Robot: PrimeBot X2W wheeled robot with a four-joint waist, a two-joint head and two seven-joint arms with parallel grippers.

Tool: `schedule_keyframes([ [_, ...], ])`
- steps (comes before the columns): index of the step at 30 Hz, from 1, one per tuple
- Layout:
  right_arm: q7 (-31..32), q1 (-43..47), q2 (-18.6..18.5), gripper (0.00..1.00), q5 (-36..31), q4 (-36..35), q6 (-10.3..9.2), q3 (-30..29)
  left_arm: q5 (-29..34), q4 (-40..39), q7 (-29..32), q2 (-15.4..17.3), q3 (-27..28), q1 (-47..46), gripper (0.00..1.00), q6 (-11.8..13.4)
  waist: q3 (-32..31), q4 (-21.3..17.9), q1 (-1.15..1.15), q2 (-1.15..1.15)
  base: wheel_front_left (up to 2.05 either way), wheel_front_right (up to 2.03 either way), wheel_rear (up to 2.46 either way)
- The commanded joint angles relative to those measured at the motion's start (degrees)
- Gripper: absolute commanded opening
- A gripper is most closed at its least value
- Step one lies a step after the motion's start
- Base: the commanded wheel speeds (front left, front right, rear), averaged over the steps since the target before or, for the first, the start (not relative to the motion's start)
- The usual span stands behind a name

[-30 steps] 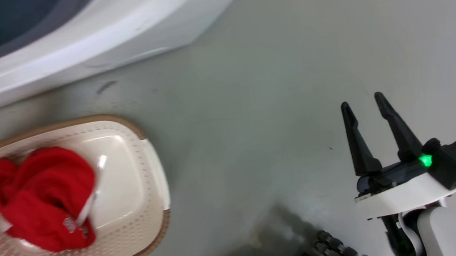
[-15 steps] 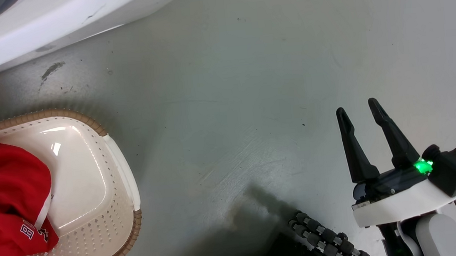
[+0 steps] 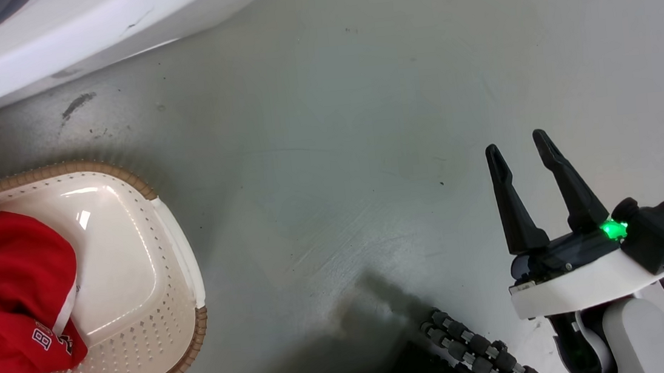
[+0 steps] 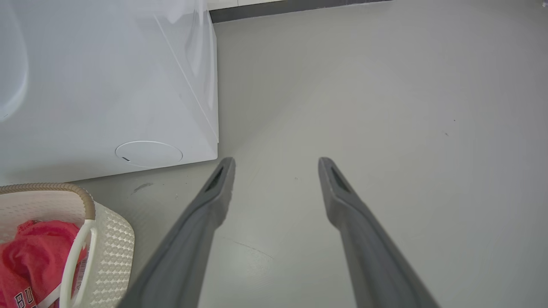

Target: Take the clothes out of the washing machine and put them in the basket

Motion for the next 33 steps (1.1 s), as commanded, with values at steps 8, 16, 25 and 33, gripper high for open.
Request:
schedule_keyframes([
  [8,-0.14,-2.45,0.07,1.0,-2.99,0.62,-0.06,-2.56,-0.18,0.91,-14.53,-1.4,0.89,3.48,0.0,-1.46,-4.04,3.02,-0.01,0.0,0.0,0.0,0.0],
  [16,-0.14,-1.53,0.05,1.0,-6.99,1.04,-0.06,-5.69,-1.56,2.91,-29.39,-4.61,1.38,10.69,0.0,-2.27,-10.58,8.35,-0.01,0.0,0.0,0.0,0.0],
  [25,-0.14,0.88,0.04,1.0,-10.75,2.06,-0.06,-7.3,-0.98,2.99,-46.22,-7.77,0.74,21.83,0.0,-1.53,-19.2,13.41,-0.01,0.0,0.0,0.0,0.0],
  [33,-0.13,3.43,0.03,1.0,-12.52,3.17,-0.06,-7.48,1.13,-2.7,-52.08,-9.3,3.23,32.14,0.0,2.88,-27.09,16.13,-0.01,0.0,0.0,0.0,0.0],
])
